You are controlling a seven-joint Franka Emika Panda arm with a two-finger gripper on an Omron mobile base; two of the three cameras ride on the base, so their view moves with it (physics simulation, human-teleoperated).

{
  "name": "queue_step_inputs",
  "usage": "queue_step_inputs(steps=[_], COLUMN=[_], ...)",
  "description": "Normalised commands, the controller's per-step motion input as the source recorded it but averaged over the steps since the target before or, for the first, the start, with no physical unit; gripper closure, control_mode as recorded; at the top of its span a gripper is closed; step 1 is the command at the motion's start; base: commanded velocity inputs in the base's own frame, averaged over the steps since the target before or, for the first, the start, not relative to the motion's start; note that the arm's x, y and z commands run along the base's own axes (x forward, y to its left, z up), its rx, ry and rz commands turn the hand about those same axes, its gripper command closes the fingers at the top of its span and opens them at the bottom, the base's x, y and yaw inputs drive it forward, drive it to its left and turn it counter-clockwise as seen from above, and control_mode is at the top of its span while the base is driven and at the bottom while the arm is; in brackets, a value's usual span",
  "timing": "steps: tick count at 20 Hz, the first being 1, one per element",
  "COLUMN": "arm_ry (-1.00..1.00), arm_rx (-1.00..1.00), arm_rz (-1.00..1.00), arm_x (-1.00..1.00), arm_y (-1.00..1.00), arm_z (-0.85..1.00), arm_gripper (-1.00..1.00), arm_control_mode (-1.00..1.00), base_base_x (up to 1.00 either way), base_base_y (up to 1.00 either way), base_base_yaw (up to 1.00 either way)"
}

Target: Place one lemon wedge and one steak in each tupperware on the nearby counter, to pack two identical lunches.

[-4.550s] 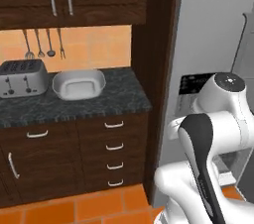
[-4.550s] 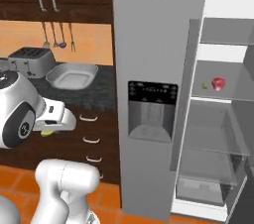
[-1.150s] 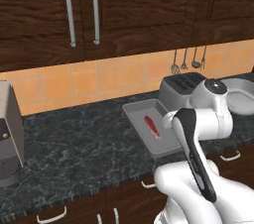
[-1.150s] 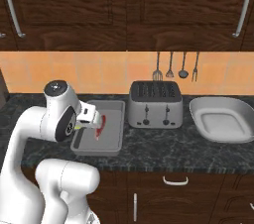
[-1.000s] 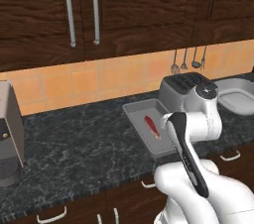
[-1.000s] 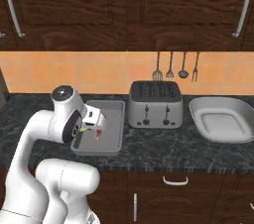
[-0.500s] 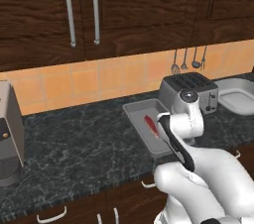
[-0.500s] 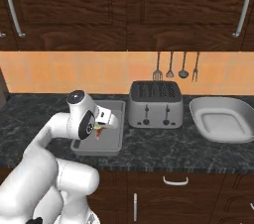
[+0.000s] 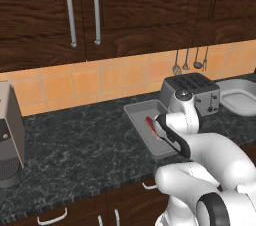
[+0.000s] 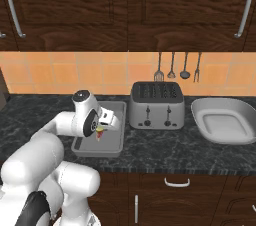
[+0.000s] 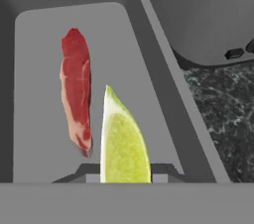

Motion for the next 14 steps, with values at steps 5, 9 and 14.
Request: queue_step_inputs(steps=[5,9,14], arm_ry=[0.0,0.0,0.0], arm_rx=[0.02,0.03,0.03], arm_rz=[0.0,0.0,0.0], arm_x=[-0.11,-0.25,-0.68], arm_y=[-0.13,0.0,0.08], arm_z=[0.0,0.04,0.33], arm_gripper=[-1.0,-1.0,-1.0], arm_control_mode=[-1.0,-1.0,-1.0], base_base_x=[0.0,0.0,0.0], base_base_y=[0.0,0.0,0.0], base_base_yaw=[0.0,0.0,0.0])
